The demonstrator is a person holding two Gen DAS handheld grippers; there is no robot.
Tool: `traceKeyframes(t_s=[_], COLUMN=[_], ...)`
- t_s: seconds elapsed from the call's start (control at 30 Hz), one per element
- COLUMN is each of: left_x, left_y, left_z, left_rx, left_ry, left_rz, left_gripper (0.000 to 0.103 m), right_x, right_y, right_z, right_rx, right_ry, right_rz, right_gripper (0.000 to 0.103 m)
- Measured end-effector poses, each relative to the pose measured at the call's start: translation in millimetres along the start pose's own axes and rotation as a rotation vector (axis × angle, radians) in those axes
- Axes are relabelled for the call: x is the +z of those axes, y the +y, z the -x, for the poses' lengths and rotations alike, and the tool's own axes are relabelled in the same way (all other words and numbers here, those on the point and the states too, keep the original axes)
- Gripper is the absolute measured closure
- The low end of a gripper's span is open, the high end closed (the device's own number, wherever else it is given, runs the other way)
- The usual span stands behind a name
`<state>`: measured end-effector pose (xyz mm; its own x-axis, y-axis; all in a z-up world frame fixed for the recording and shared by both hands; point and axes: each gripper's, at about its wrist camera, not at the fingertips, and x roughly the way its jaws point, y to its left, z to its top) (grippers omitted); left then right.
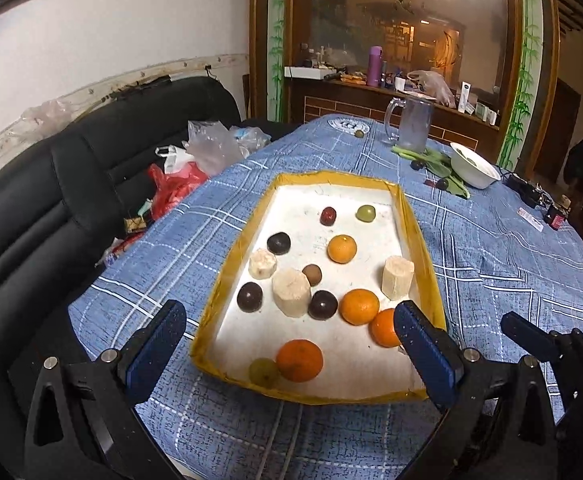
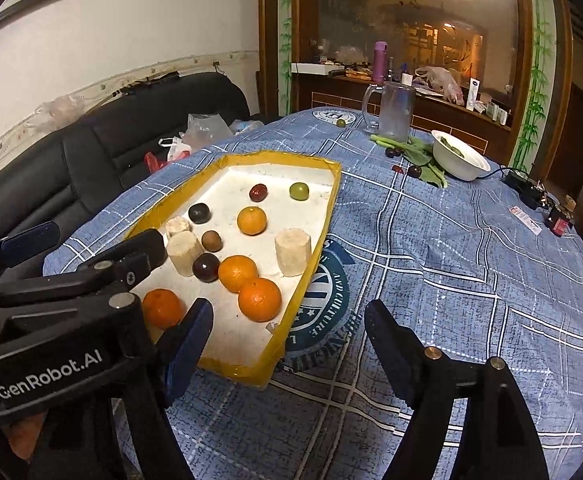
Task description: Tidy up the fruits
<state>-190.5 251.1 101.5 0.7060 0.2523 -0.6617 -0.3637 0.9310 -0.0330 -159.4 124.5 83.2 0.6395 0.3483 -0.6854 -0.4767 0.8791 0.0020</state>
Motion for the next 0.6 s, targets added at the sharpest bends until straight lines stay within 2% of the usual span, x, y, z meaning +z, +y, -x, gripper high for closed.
traceKeyframes(t_s=[0.6], left_x=[-2], left_y=[10], left_z=[-18], left_rx=[-0.011], left_ry=[0.074], left_rz=[0.041], left_gripper=[0.000], right_x=[-1], right_y=[16], right_z=[-10], right_rx=[0.013], right_ry=[0.030], right_rz=[0.017], right_gripper=[0.019])
